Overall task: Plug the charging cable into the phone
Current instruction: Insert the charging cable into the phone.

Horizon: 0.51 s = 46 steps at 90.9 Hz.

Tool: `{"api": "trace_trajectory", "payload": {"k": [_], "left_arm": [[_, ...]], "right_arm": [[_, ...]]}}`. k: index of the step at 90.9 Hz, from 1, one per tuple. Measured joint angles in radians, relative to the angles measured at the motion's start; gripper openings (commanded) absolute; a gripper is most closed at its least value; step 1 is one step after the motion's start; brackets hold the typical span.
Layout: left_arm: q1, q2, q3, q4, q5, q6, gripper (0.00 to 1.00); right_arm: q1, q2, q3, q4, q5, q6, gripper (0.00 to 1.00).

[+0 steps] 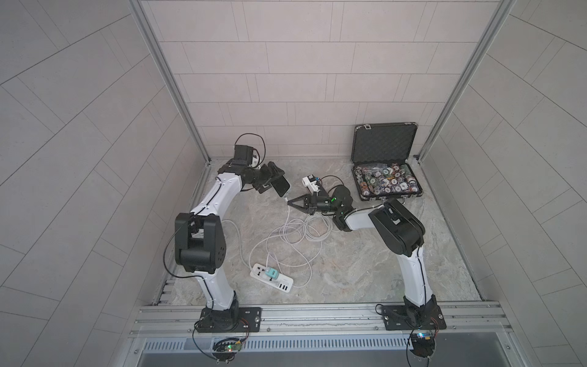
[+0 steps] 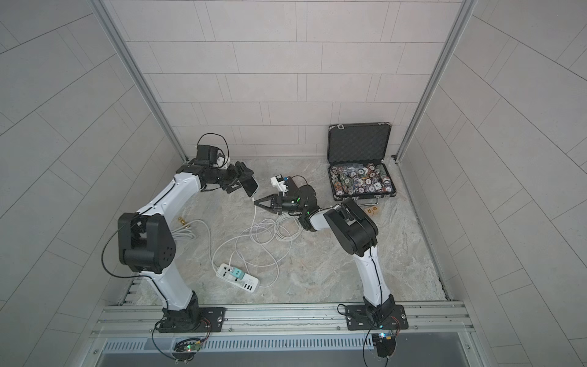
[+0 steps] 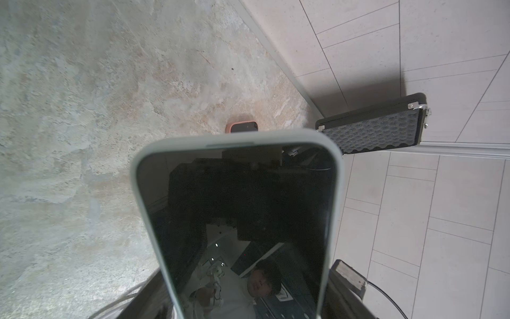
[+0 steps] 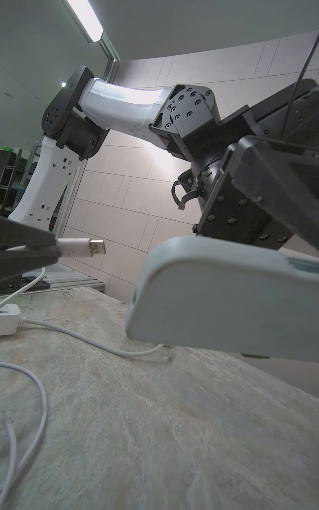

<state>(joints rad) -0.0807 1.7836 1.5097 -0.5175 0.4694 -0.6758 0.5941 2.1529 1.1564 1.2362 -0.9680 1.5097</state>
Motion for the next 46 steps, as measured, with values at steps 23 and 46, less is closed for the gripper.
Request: {"api": "trace_trajectory", "payload": {"k": [23, 46], "left_arm": [[0.003, -0.056, -0.070, 0.108, 0.083, -0.053, 0.66], [0.008, -0.097, -0.127, 0.196, 0.142, -0.085, 0.64]], "right_arm": [[-0.005, 0.000, -0.007, 0.014, 0.007, 0.018, 0.00], [-0.018, 0.000, -0.011, 0.061, 0.009, 0.052, 0.00]]}}
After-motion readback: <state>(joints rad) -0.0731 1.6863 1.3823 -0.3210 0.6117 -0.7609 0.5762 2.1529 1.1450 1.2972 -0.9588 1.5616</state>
